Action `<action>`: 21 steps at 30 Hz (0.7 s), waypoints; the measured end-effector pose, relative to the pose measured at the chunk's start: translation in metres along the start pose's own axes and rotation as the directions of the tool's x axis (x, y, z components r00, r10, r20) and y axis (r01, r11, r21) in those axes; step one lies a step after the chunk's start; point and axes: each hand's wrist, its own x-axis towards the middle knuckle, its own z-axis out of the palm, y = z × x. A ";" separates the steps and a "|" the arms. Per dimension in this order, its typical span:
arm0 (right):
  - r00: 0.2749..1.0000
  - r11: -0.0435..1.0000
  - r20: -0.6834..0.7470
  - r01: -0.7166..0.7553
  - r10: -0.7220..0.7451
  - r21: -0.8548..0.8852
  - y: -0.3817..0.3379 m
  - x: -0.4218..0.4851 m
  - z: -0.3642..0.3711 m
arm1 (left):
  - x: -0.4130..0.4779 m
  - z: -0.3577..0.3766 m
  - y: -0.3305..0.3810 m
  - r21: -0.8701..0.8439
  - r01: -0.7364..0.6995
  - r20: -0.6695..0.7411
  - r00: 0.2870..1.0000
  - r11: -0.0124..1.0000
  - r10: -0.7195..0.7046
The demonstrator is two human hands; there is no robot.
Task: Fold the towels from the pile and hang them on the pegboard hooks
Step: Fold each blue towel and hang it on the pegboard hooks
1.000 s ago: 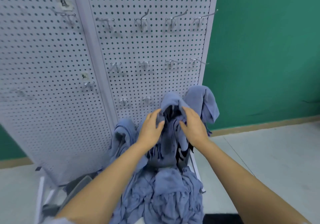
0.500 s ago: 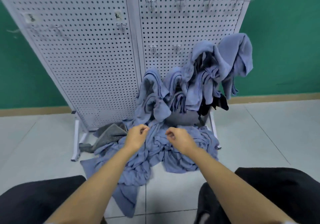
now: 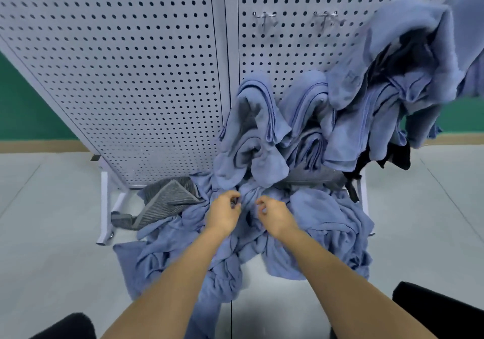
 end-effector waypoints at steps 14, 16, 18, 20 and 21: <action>0.999 0.993 0.000 -0.032 0.033 0.112 0.037 0.005 0.001 | 0.013 0.024 -0.001 0.116 -0.039 0.244 0.970 0.993 0.010; 1.000 0.992 0.005 -0.014 0.013 0.129 0.036 -0.011 -0.007 | 0.000 0.009 0.004 0.049 -0.044 0.278 0.960 0.998 0.028; 1.000 0.987 0.005 0.007 -0.007 0.160 0.032 -0.028 -0.016 | -0.015 -0.010 0.015 -0.024 -0.047 0.254 0.966 0.999 0.051; 1.000 0.983 -0.003 0.024 -0.024 0.184 0.024 -0.046 -0.029 | -0.030 -0.030 0.030 -0.068 -0.058 0.233 0.970 0.996 0.073; 0.999 0.982 -0.014 0.044 -0.042 0.183 0.018 -0.055 -0.036 | -0.038 -0.041 0.039 -0.090 -0.070 0.226 0.970 0.993 0.089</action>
